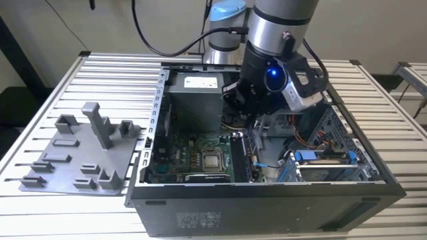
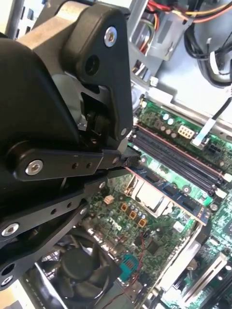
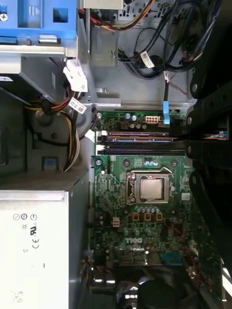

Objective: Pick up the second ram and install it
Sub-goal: 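Insert the second ram into the second slot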

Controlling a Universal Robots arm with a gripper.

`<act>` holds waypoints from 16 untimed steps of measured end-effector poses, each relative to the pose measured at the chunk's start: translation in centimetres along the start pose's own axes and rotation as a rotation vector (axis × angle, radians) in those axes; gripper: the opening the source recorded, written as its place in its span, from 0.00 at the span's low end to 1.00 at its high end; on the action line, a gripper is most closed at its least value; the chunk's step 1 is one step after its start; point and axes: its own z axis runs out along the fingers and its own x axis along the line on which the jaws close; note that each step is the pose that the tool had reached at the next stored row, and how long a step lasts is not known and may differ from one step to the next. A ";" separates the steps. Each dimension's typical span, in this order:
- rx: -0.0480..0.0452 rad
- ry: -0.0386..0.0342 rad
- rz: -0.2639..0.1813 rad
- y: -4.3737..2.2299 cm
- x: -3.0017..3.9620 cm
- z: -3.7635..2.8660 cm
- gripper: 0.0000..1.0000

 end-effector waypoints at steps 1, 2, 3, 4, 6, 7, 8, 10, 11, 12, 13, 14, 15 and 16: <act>0.0000 0.0000 0.000 0.00 0.13 0.18 0.14; 0.0000 0.0000 0.000 -0.01 0.22 0.37 0.14; -0.0002 -0.0001 0.000 -0.01 0.26 0.55 0.14; -0.0001 -0.0001 0.000 -0.02 0.27 0.73 0.14; -0.0001 -0.0001 0.000 -0.03 0.28 1.09 0.14; -0.0002 -0.0001 0.000 -0.03 0.28 1.28 0.14; -0.0002 0.0000 0.000 -0.04 0.29 1.46 0.14; -0.0003 -0.0001 0.000 -0.05 0.28 1.82 0.14; -0.0003 0.0000 0.000 -0.05 0.28 2.00 0.14; -0.0001 0.0000 0.000 -0.06 0.28 2.17 0.14; -0.0002 0.0000 0.000 -0.06 0.28 2.35 0.14; -0.0003 0.0000 0.000 -0.07 0.27 2.54 0.14; -0.0003 -0.0001 0.000 -0.07 0.27 2.70 0.14; -0.0003 -0.0001 0.000 -0.07 0.27 2.78 0.14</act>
